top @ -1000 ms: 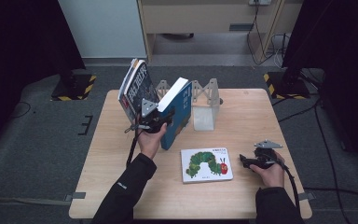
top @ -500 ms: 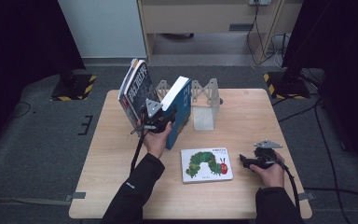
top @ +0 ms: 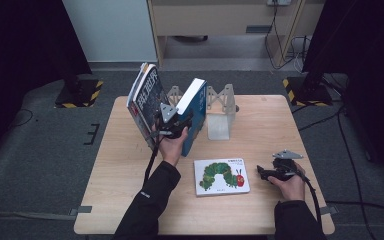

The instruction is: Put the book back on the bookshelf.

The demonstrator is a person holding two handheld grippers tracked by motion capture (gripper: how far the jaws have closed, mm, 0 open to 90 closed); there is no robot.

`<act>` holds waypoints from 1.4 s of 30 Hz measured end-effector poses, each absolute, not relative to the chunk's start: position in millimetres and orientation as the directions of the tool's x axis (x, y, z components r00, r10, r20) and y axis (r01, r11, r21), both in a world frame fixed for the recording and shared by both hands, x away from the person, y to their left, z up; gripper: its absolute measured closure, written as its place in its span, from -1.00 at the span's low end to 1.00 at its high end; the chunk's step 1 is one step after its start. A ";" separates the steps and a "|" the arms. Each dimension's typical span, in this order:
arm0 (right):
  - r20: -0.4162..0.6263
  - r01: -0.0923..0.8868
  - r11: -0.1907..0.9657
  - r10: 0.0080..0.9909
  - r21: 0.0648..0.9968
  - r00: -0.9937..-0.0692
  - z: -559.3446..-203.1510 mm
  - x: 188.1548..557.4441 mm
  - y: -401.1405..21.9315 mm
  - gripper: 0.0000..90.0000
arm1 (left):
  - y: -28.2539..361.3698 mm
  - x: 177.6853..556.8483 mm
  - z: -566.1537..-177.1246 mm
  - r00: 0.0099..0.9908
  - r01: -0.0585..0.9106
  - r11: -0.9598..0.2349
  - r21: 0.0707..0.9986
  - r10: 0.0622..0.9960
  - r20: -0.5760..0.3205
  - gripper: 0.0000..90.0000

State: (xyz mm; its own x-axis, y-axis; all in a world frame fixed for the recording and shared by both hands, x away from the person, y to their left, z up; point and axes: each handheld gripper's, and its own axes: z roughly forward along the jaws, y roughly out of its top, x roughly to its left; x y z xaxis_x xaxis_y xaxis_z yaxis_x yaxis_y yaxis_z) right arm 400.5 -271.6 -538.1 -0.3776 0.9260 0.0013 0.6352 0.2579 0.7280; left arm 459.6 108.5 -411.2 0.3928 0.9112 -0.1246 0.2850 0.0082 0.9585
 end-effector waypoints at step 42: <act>0.004 0.633 0.259 0.924 0.730 -0.382 -538.3 399.6 -268.6 -0.67 | 114.7 444.2 -423.2 0.440 0.301 0.030 0.953 0.882 -0.167 0.22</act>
State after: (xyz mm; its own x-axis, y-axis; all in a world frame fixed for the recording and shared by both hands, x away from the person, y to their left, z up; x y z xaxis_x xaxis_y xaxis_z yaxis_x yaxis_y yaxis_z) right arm 399.6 -268.6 -538.3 -0.3822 0.9241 0.0039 0.6327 0.2586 0.7299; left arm 444.2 114.7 -423.2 0.4398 0.8825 -0.1669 0.3015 0.0300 0.9530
